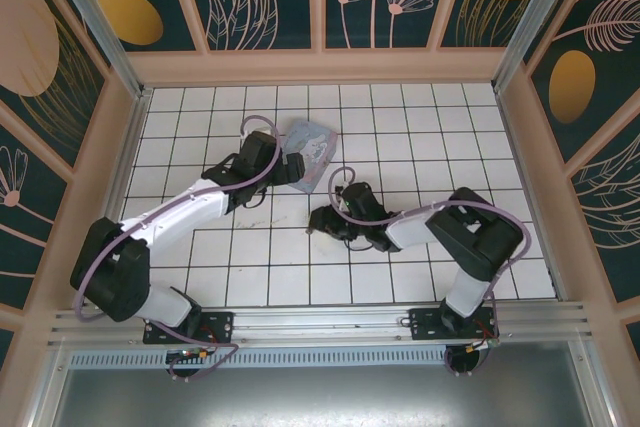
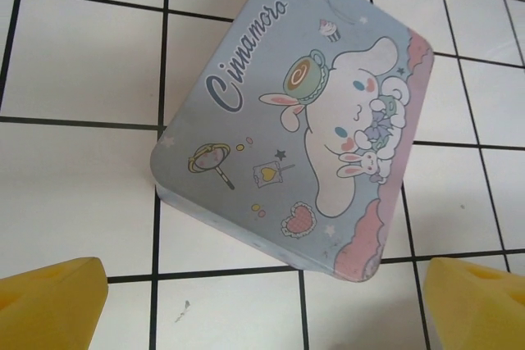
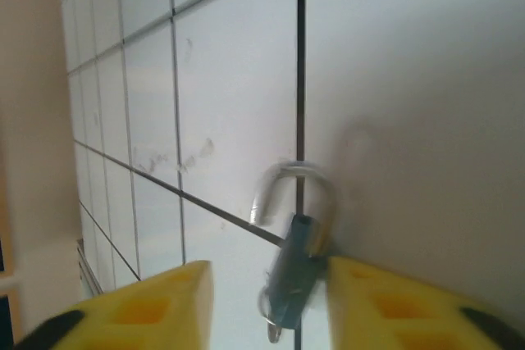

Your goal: Unlock the padlock with the key

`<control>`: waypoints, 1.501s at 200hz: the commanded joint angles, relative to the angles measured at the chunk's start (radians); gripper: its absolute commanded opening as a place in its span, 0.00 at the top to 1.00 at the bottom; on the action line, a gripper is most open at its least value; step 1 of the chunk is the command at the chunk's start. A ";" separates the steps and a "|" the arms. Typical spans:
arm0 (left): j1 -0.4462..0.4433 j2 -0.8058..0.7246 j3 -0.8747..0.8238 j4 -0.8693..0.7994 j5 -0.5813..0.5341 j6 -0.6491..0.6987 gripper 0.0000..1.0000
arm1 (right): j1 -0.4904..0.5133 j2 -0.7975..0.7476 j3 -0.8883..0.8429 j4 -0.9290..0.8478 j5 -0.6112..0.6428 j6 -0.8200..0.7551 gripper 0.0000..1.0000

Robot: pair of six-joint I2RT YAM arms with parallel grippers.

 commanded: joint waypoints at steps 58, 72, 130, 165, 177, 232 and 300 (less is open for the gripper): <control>0.000 -0.205 0.119 -0.184 -0.165 0.028 0.01 | -0.197 -0.524 -0.020 -0.470 0.165 -0.167 0.15; 0.003 -0.256 0.124 -0.178 -0.266 0.054 0.01 | -0.239 -0.611 0.043 -0.595 0.256 -0.220 0.09; 0.012 -0.438 -0.003 0.148 -0.589 0.394 0.01 | -0.474 -0.741 0.202 -0.619 0.624 -0.445 0.01; 0.057 -0.483 -0.153 0.406 -0.660 0.613 0.01 | -0.577 -0.678 0.150 -0.392 0.761 -0.655 0.01; 0.100 -0.479 -0.186 0.439 -0.638 0.621 0.01 | -0.627 -0.632 0.135 -0.353 0.733 -0.689 0.01; 0.341 -0.462 -0.437 0.679 -0.480 0.568 0.01 | -0.709 -0.506 -0.137 0.041 0.708 -0.785 0.01; 0.472 -0.167 -0.731 1.260 -0.370 0.526 0.01 | -0.718 -0.348 -0.320 0.437 0.638 -0.887 0.01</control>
